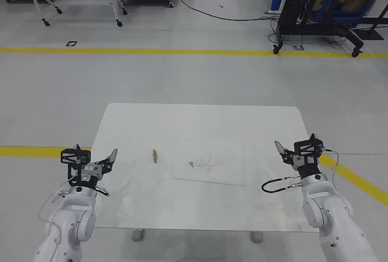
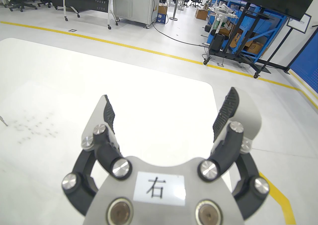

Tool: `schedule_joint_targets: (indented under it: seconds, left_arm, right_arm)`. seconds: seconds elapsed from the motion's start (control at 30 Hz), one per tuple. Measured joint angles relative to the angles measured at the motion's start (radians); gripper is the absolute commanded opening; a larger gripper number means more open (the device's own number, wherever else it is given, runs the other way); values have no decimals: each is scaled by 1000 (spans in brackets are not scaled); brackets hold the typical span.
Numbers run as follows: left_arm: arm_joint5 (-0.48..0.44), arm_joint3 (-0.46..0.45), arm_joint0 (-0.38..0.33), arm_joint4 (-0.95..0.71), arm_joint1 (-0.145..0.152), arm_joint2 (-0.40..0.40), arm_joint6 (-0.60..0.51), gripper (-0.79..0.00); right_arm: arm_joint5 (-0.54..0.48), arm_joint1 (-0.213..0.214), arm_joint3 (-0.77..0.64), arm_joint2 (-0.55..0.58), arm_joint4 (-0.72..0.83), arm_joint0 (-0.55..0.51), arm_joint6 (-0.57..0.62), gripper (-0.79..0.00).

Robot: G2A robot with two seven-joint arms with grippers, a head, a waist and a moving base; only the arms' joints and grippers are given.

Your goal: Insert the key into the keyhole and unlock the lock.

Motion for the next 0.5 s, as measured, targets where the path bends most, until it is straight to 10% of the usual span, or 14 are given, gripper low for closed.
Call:
schedule_joint_targets:
  seconds: [0.5]
  left_arm:
    - [0,0,0,0,0,0,0,0]
  right_arm:
    - [-60,-1,48,-87,-86,76,56,0]
